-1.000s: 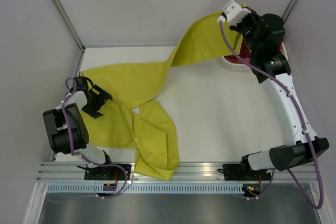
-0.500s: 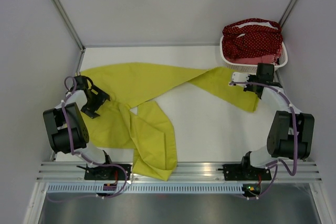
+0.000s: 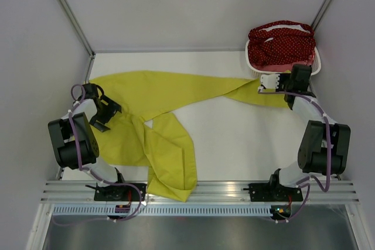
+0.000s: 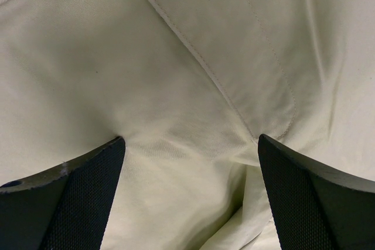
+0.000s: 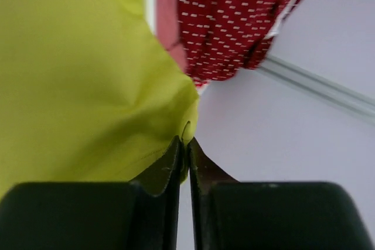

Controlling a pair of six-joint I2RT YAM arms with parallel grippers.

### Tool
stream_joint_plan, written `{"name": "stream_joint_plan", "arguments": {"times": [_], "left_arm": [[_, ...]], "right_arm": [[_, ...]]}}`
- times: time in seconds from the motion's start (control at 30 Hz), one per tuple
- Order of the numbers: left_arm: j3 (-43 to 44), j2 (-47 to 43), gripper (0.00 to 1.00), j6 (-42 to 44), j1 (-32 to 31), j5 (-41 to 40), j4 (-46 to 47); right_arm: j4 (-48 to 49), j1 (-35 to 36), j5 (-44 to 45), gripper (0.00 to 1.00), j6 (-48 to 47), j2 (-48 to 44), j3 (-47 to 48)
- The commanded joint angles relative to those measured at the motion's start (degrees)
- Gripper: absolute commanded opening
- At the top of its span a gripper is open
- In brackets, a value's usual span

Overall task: Fold and stack the mixed laundry pile
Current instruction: Flatten out the trousers at the center of the board.

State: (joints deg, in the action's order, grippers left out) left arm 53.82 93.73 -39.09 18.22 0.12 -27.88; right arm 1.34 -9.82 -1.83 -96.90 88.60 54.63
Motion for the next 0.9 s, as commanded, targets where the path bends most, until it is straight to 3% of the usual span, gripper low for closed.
{"name": "stream_joint_plan", "arguments": {"times": [0.0, 0.03, 0.1, 0.23, 0.33, 0.37, 0.43, 0.47, 0.57, 0.63, 0.73, 0.8, 0.87], "left_arm": [[-0.91, 3.56, 0.99, -0.55, 0.5, -4.69, -0.69], [-0.83, 3.74, 0.99, -0.55, 0.5, -4.52, -0.69], [-0.91, 3.65, 1.0, -0.55, 0.5, -4.43, -0.69], [-1.35, 2.86, 1.0, -0.37, 0.5, -4.87, -0.77], [-1.44, 2.86, 1.0, -0.37, 0.42, -4.43, -0.69], [-1.44, 3.12, 1.0, -0.46, 0.42, -4.17, -0.6], [-1.18, 3.47, 1.0, -0.55, 0.41, -3.46, -0.6], [-1.09, 3.82, 1.0, -0.55, 0.33, -3.11, -0.51], [-1.0, 3.83, 1.0, -0.37, 0.41, -2.06, -0.16], [-1.0, 3.56, 1.0, -0.28, 0.33, -2.05, -0.25], [-1.18, 2.86, 1.0, -0.11, 0.42, -2.05, -0.16], [-1.35, 2.77, 1.0, -0.2, 0.41, -1.79, 0.02], [-1.26, 3.12, 1.0, 0.07, 0.42, -1.7, 0.11]], "right_arm": [[-1.16, 0.68, 0.94, 0.15, -8.01, -3.69, 1.55], [-0.12, 1.03, 1.47, 0.2, -11.95, -6.04, -4.65], [0.68, 1.74, 1.47, 0.46, -14.88, -9.47, -10.31], [-6.34, 1.12, -1.95, 0.98, -6.15, -13.79, -10.62], [-0.08, 1.12, -4.06, 0.98, 4.66, -16.78, -6.84], [2.24, 1.12, -4.32, 0.98, 18.37, -17.49, -5.6], [5.5, 1.12, -4.5, 0.98, 33.97, -19.16, -0.09], [5.77, 1.21, -4.85, 0.98, 48.68, -19.51, 2.12], [2.36, 1.82, -12.83, 0.98, 72.63, -19.34, 11.53], [0.06, 3.49, -16.53, 0.98, 79.64, -17.24, 18.56], [-1.07, 8.32, -11.81, 0.98, 101.06, -11.8, 28.13], [-7.98, 9.3, -9.96, 0.98, 112.91, -6.72, 33.93], [-8.29, 9.56, -5.94, 0.98, 119.2, -4.93, 32.05]]}}
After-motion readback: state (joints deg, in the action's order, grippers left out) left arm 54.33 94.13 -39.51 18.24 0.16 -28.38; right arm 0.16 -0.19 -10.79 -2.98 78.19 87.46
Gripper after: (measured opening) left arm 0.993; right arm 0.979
